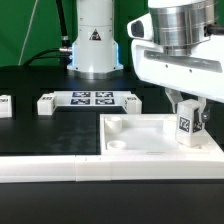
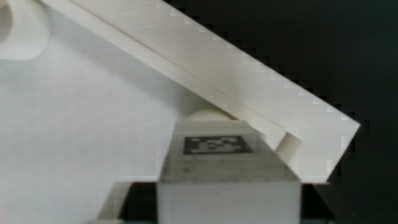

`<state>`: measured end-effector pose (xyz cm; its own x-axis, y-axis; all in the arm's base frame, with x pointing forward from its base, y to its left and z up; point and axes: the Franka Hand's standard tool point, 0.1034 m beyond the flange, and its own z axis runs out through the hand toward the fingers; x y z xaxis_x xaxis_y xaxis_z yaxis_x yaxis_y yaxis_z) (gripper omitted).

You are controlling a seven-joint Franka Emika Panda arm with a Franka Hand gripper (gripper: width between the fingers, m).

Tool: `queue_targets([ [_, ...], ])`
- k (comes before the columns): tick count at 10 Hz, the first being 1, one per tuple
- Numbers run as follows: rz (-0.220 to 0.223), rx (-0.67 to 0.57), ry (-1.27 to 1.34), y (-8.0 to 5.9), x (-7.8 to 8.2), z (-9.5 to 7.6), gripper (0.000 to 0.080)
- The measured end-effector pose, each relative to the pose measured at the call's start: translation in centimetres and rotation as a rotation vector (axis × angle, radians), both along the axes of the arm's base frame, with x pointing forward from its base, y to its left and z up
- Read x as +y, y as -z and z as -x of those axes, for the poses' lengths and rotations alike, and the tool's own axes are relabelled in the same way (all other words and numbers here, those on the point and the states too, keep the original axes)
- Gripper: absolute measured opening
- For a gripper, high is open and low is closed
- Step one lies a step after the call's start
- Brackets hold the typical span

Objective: Assemble one leg

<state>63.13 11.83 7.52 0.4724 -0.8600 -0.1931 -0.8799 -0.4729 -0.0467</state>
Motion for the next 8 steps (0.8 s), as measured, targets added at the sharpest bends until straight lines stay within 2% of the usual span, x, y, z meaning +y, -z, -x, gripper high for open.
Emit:
queue_targets([
  [2,0.0,0.003,0.013,0.02,0.05,0.01,0.0294],
  [3,-0.002,-0.004,-0.022,0.01,0.07,0.01,0.0485],
  [4,-0.004,-0.012,-0.06,-0.01,0.12,0.0,0.0485],
  [5,-0.01,-0.036,-0.18,-0.04,0.04,-0.05,0.0618],
  [8,-0.016,-0.115,-0.624,0.03,-0.25,-0.1,0.0648],
])
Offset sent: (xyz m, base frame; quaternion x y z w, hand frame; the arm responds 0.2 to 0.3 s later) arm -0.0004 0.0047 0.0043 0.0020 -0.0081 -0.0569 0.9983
